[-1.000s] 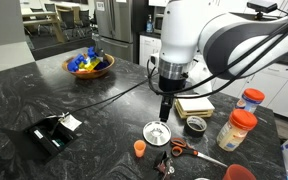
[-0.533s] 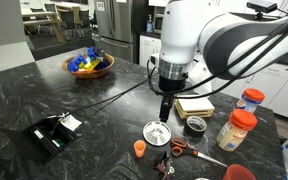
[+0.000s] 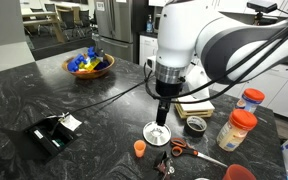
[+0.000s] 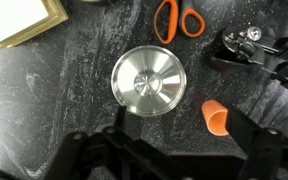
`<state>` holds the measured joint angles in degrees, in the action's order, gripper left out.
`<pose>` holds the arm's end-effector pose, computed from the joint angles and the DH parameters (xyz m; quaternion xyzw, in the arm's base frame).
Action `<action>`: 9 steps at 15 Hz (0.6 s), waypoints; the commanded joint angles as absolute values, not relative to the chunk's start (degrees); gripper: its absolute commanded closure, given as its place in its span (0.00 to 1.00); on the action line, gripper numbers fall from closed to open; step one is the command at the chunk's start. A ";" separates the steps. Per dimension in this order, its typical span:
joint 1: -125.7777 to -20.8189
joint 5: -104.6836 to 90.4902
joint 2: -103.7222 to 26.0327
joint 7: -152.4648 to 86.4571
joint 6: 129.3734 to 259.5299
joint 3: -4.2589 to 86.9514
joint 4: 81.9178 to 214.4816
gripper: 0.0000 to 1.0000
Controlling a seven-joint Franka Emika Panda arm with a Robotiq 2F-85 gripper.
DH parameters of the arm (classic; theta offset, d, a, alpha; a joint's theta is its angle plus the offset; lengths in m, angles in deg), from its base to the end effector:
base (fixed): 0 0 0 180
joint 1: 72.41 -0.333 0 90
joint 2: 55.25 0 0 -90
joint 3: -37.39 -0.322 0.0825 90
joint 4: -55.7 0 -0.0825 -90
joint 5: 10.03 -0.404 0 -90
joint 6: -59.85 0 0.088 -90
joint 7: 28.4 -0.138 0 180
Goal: Put the small orange cup in the big orange cup
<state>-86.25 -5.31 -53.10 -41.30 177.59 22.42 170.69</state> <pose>0.5128 0.2735 0.4046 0.9871 0.1570 0.0169 0.0275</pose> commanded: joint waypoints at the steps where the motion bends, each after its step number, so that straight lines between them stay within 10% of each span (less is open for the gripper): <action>1: -87.17 -5.19 -51.11 -43.32 179.10 22.44 169.13 0.00; 9: -87.93 -5.33 -50.88 -44.16 179.48 22.64 169.67 0.00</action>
